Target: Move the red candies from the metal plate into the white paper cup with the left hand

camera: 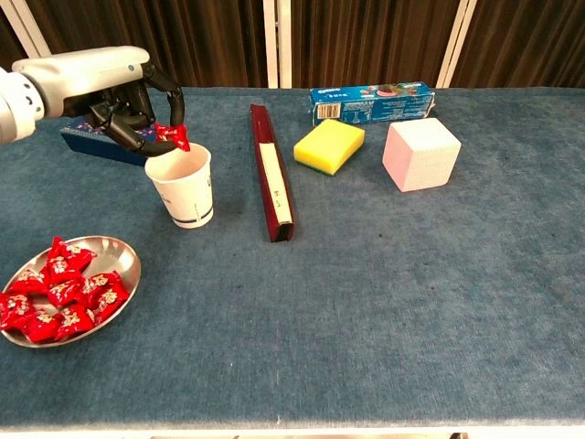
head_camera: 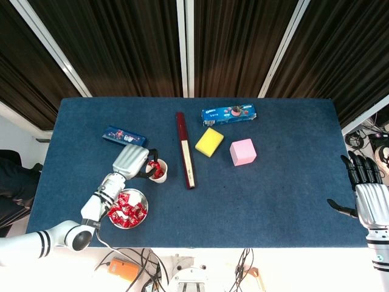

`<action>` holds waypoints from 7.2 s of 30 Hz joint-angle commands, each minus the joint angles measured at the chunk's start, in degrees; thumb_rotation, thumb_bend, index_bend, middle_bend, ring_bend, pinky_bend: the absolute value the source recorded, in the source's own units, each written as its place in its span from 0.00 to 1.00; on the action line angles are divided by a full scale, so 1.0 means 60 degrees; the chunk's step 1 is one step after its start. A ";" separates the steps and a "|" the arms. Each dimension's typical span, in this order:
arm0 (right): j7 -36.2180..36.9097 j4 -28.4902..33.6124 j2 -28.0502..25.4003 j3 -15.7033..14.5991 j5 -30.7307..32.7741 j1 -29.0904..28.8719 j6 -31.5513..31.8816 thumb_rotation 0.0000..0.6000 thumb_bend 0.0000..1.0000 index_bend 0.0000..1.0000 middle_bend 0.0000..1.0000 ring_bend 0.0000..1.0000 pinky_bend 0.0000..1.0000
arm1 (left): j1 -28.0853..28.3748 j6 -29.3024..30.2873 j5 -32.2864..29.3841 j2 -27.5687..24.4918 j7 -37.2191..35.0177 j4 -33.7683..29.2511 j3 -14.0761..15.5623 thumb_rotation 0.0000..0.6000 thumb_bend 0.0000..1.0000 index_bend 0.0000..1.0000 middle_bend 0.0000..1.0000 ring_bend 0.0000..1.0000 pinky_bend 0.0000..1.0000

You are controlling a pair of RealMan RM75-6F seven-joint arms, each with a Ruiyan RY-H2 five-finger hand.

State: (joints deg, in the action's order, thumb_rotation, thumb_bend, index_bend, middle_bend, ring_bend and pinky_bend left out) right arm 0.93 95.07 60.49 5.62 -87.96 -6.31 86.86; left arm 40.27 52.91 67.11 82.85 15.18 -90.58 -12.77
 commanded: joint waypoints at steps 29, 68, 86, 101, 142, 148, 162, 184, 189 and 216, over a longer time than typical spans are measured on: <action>-0.0416 0.0472 -0.0203 0.0100 -0.0304 -0.0184 0.0082 1.00 0.16 0.00 0.06 0.00 0.00 | -0.2507 0.2296 0.2071 -0.0498 -0.0347 -0.0052 0.2508 0.95 0.22 0.41 0.97 0.86 0.75; -0.0328 0.0455 -0.0198 0.0043 -0.0243 -0.0015 0.0257 1.00 0.16 0.00 0.06 0.00 0.01 | -0.2461 0.1289 0.1440 -0.0007 0.0164 0.0712 0.2333 1.00 0.37 0.58 0.97 0.86 0.75; -0.0102 0.0268 -0.0153 0.0012 -0.0321 -0.0011 0.0273 1.00 0.16 0.00 0.06 0.00 0.01 | -0.1413 0.1427 0.1970 -0.0743 -0.1798 -0.0583 0.0609 0.99 0.38 0.58 0.97 0.86 0.75; 0.0173 -0.0002 -0.0142 0.0038 -0.0112 0.0017 0.0192 1.00 0.16 0.00 0.06 0.00 0.01 | -0.0117 -0.0088 -0.0131 -0.0196 -0.0395 -0.0067 0.0116 0.99 0.29 0.46 0.97 0.86 0.75; -0.0079 0.0287 -0.0181 -0.0019 -0.0432 0.0027 0.0392 1.00 0.16 0.00 0.06 0.00 0.01 | -0.2497 0.1779 0.2138 -0.0621 0.0458 0.0190 0.2750 1.00 0.20 0.42 0.97 0.86 0.74; -0.0100 0.0305 -0.0188 -0.0032 -0.0460 0.0058 0.0437 1.00 0.16 0.00 0.06 0.00 0.01 | -0.2486 0.1551 0.1947 -0.0609 0.0601 0.0304 0.2700 1.00 0.20 0.42 0.97 0.86 0.74; -0.0142 0.0333 -0.0200 -0.0020 -0.0417 0.0069 0.0417 1.00 0.16 0.00 0.06 0.00 0.01 | -0.2431 0.1234 0.1802 -0.0586 0.0919 0.0429 0.2658 1.00 0.24 0.45 0.97 0.86 0.74; -0.0087 0.0303 -0.0195 0.0013 -0.0425 0.0045 0.0401 1.00 0.16 0.00 0.06 0.00 0.01 | -0.2301 0.1783 0.2239 -0.0870 -0.0415 -0.0439 0.1919 1.00 0.39 0.57 0.97 0.86 0.74; -0.0035 0.0259 -0.0192 0.0017 -0.0426 0.0027 0.0376 1.00 0.16 0.00 0.06 0.00 0.01 | -0.1810 0.1851 0.2375 -0.0848 -0.1085 -0.0732 0.1126 1.00 0.39 0.57 0.97 0.86 0.74; 0.0319 -0.0092 -0.0096 0.0071 -0.0240 -0.0053 0.0196 1.00 0.16 0.00 0.06 0.00 0.01 | -0.0886 0.1496 0.0522 -0.0709 -0.0186 -0.1294 0.0523 1.00 0.16 0.36 0.97 0.86 0.74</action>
State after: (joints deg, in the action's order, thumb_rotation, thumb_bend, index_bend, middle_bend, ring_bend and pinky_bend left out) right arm 2.85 94.51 59.89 6.04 -89.39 -6.61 88.05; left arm 36.46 59.80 68.59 79.95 14.55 -96.83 -10.48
